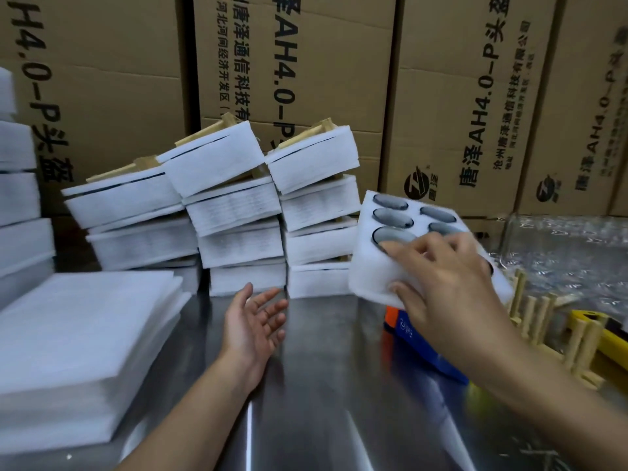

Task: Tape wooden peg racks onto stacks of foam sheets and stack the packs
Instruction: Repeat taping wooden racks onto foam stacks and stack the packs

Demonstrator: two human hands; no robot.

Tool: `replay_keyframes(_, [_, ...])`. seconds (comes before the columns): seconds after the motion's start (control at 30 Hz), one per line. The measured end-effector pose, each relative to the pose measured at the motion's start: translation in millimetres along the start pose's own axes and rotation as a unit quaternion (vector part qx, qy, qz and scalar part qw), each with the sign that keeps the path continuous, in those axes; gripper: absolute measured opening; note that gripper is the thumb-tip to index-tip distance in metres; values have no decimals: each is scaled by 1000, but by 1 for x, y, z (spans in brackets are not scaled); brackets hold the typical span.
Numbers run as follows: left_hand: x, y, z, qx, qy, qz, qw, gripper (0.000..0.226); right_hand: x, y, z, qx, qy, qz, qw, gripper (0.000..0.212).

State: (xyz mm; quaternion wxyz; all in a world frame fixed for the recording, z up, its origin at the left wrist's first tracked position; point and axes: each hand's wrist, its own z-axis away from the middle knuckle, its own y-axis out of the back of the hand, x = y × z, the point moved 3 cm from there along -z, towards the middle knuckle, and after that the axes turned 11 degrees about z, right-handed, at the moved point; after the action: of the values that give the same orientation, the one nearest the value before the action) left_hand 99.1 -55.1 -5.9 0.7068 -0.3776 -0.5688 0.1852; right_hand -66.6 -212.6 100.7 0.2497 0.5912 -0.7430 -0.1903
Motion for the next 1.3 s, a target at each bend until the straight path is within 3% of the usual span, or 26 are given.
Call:
replay_keyframes(0.3, [4, 2, -6, 14, -25, 5, 1000, 38, -68, 10, 48, -48, 135, -52, 988, 68])
replay_keyframes(0.47, [14, 13, -13, 71, -75, -7, 995, 36, -93, -5, 61, -70, 136, -107, 982, 47])
replay_keyframes(0.57, [21, 19, -14, 108, -135, -136, 975, 26, -103, -17, 68, -66, 121, -111, 984, 35])
replay_keyframes(0.67, [22, 17, -13, 88, -190, -265, 941, 15, -102, -19, 67, -90, 126, -86, 984, 30])
replay_keyframes(0.7, [20, 16, -13, 75, -185, -272, 941, 18, -100, -18, 65, -115, 130, -77, 982, 30])
replay_keyframes(0.77, [18, 15, -14, 64, -164, -263, 949, 24, -96, -16, 56, -219, 133, -44, 966, 55])
replay_keyframes(0.87, [16, 16, -15, 55, -119, -244, 961, 17, -98, -29, 38, -327, 113, -127, 929, 83])
replay_keyframes(1.03, [16, 18, -14, 68, -98, -229, 966, 37, -109, -63, 25, -456, 108, -136, 873, 76])
replay_keyframes(1.2, [15, 17, -9, 51, -100, -237, 965, 16, -109, -71, 27, -479, 137, -95, 862, 78])
replay_keyframes(1.3, [14, 19, -5, 38, -94, -243, 965, 19, -109, -70, 22, -504, 143, -66, 849, 80])
